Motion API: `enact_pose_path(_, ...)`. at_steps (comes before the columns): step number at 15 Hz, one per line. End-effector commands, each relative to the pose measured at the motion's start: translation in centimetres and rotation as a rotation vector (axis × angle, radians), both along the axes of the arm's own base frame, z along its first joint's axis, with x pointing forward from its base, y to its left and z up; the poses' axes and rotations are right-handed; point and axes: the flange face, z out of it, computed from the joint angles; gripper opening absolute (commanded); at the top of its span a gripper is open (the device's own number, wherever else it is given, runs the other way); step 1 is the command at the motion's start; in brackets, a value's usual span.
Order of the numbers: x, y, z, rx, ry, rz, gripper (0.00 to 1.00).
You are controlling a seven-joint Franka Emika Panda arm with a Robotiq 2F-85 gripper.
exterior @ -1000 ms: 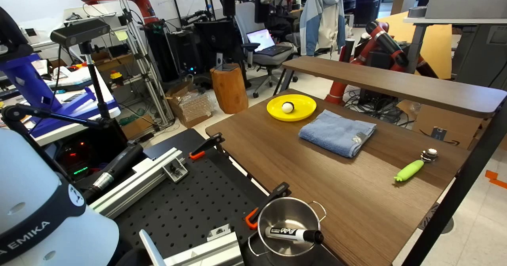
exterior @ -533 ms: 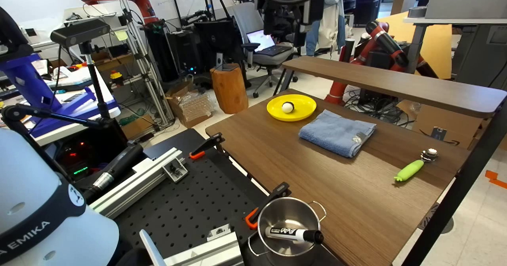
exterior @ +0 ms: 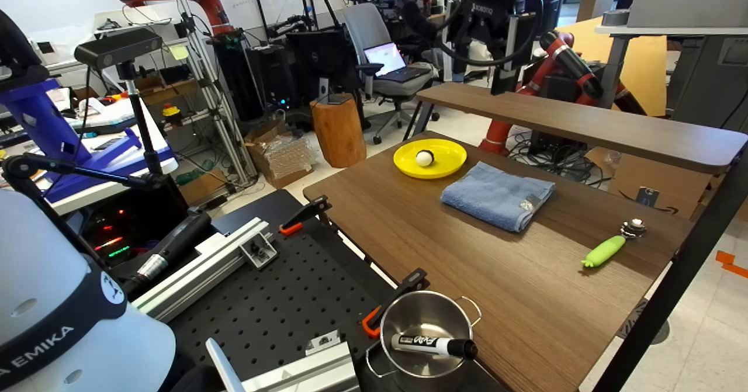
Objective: Slide the towel backwards
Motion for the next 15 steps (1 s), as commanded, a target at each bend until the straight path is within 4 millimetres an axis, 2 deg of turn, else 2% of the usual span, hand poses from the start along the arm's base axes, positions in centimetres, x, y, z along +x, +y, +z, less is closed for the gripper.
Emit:
enact_pose_path(1,3.2,-0.3,-2.7,0.011,-0.009,-0.082,1.00)
enact_pose_path(4,5.0,-0.2,-5.5,0.019,0.023,-0.141,1.00)
enact_pose_path(5,3.6,-0.1,-4.9,-0.009,0.023,-0.086,1.00)
enact_pose_path(7,3.8,-0.1,-5.8,-0.011,0.034,-0.089,1.00)
enact_pose_path(11,3.9,-0.1,-5.3,-0.011,0.026,-0.089,1.00)
enact_pose_path(15,3.8,0.1,-5.8,-0.029,0.039,-0.085,1.00)
